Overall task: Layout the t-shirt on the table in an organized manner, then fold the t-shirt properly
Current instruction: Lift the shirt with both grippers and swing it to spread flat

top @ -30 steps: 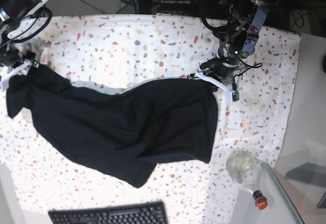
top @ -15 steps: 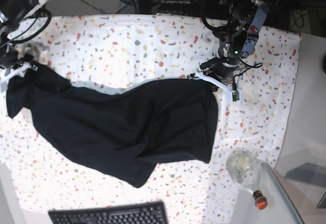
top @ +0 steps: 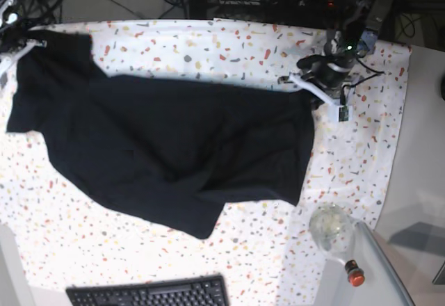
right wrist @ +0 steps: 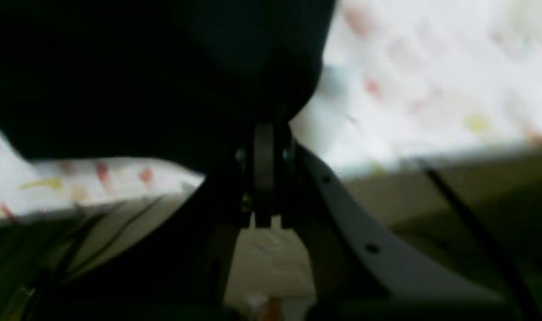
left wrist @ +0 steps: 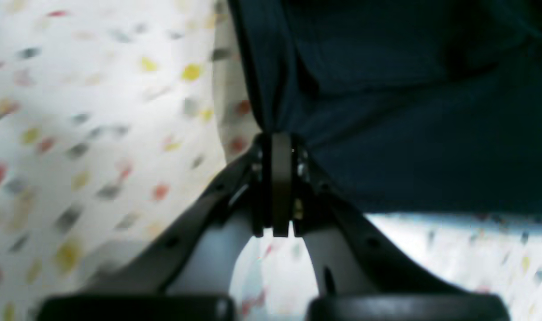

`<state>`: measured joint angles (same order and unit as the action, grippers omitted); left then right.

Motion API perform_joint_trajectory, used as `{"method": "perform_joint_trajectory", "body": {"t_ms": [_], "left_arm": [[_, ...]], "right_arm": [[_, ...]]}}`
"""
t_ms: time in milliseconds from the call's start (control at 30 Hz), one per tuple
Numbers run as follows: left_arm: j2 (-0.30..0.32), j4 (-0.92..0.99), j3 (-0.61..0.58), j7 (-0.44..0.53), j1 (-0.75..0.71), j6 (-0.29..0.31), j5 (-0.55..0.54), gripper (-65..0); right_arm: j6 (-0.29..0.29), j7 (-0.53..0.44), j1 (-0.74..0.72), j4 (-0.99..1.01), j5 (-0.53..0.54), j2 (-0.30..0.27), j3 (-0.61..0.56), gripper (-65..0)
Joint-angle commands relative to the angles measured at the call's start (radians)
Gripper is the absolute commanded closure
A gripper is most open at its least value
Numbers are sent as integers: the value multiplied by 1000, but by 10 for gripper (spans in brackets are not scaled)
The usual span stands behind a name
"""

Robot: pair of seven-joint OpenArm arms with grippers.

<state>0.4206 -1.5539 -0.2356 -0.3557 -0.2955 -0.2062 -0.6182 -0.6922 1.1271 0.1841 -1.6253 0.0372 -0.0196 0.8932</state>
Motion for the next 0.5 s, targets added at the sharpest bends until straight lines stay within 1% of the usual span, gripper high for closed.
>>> {"method": "perform_joint_trajectory", "body": {"t_ms": [0,100,167,233,300,367,400,467], "left_arm": [[10,-32,3,2,9,11,1,0],[8,-36,2,-46,45,11,1,0],[5,-36,-11,-79,103,11,2,0],[-16,-36,-17,-142,180,11,2,0],[-41,-20,-46,-217,292,11,2,0],[-68,36,-97,-296,430,11,2,0],[-85,82,-137,-320,514,11,2,0],[-114,175,-207,-328,649,11,2,0]], "right_arm": [[-6,-17,2,-56,19,-4,-26,0],[-6,-45,1,-80,17,-9,-93,0],[-6,-72,-50,-43,13,-16,-119,0],[-6,-80,-127,18,13,-67,-142,0],[-6,-84,-228,115,13,-118,-173,0],[-6,-86,-351,231,13,-193,-200,0],[-6,-86,-423,297,13,-228,-220,0],[-6,-103,-544,408,13,-282,-270,0]]}}
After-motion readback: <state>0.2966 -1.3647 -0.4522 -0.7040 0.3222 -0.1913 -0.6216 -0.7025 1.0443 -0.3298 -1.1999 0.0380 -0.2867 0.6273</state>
